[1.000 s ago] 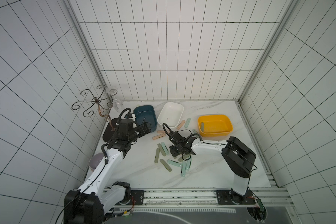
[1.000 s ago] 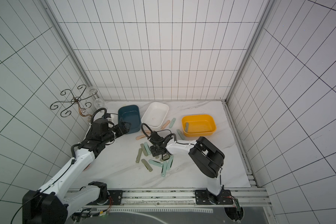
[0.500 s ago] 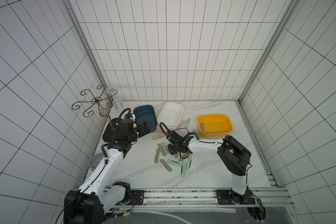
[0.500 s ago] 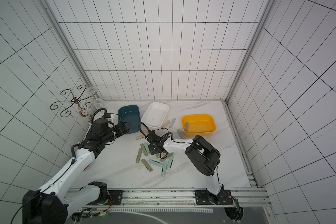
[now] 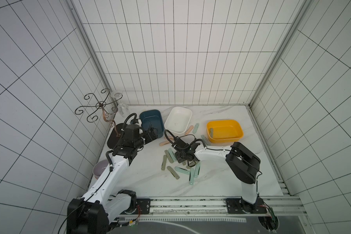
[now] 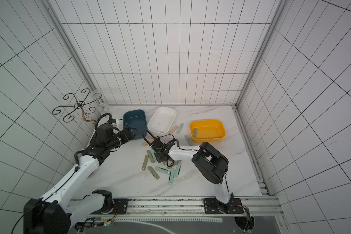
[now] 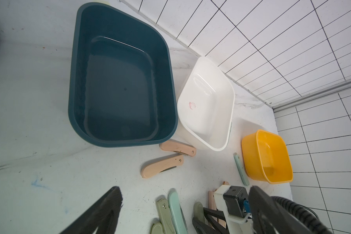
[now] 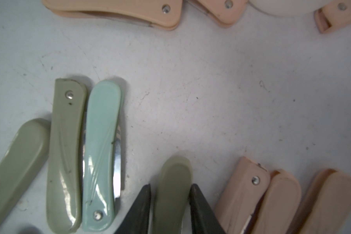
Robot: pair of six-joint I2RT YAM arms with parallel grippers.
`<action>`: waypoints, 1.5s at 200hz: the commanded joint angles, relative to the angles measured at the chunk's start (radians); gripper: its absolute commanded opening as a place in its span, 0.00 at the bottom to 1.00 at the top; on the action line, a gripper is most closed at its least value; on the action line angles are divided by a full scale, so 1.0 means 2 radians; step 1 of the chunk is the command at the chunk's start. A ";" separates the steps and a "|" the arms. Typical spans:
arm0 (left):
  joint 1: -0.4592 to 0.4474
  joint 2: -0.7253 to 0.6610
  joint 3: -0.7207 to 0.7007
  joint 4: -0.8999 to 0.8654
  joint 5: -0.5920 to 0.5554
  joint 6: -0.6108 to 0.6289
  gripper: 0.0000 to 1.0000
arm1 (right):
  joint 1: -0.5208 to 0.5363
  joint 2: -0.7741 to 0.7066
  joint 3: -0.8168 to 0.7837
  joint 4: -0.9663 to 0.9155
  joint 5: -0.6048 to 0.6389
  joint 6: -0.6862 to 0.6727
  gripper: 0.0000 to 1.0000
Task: Place the fruit knives into the storage box by color
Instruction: Pick up the fruit knife from the center of the board, then place the fruit knife in the storage box.
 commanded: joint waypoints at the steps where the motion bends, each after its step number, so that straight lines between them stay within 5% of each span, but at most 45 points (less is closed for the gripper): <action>1: 0.001 -0.004 -0.003 0.015 0.002 -0.005 0.97 | 0.005 0.023 0.021 -0.046 -0.003 -0.003 0.30; 140: -0.029 0.007 0.024 0.016 0.004 -0.006 0.97 | -0.036 -0.065 0.065 -0.040 0.000 -0.006 0.27; 223: -0.051 0.017 0.045 0.016 0.001 -0.008 0.97 | -0.190 -0.145 0.077 -0.037 -0.013 -0.038 0.27; 300: -0.079 0.035 0.066 0.014 -0.009 -0.006 0.97 | -0.349 -0.137 0.085 0.004 -0.020 -0.070 0.27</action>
